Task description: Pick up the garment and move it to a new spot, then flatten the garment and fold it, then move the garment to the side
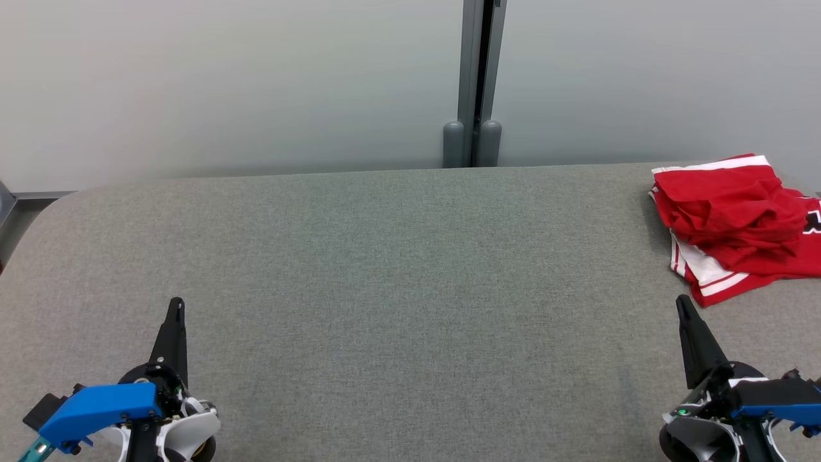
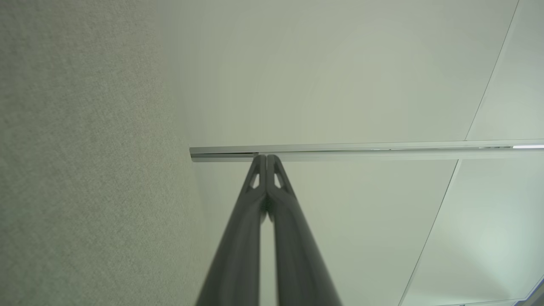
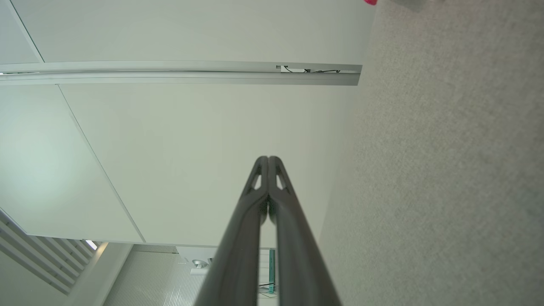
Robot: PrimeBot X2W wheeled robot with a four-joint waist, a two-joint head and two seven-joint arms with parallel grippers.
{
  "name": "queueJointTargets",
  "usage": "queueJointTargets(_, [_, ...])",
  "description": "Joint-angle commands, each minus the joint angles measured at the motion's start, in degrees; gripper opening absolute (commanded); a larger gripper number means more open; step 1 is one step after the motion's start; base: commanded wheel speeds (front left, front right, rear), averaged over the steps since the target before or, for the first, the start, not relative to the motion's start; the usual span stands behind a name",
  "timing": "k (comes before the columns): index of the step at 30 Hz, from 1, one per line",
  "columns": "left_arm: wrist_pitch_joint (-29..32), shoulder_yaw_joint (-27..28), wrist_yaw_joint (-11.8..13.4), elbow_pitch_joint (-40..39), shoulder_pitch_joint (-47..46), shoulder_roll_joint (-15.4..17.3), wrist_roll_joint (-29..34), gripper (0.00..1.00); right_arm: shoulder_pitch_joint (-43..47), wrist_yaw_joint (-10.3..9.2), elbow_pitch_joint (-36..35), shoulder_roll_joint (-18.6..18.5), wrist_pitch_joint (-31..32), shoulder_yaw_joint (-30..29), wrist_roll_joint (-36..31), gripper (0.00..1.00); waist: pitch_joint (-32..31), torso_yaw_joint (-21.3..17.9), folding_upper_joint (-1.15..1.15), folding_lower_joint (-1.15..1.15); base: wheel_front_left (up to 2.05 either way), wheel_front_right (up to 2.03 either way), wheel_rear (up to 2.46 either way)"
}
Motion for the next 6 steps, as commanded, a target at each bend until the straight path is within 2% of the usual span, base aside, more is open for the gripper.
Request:
queueJointTargets(1, [0.22,0.08,-0.23,-0.02,-0.56,-0.09,-0.14,0.00,-0.80,0.02,0.09,0.08,0.27,-0.12,0.11,0.00,0.00,0.00,0.00,0.00,0.00,0.00,0.00])
queueJointTargets(6, [0.22,0.08,-0.23,-0.02,-0.56,-0.09,-0.14,0.00,-0.80,0.02,0.09,0.08,0.26,-0.11,0.12,0.00,0.00,0.00,0.00,0.00,0.00,0.00,0.00])
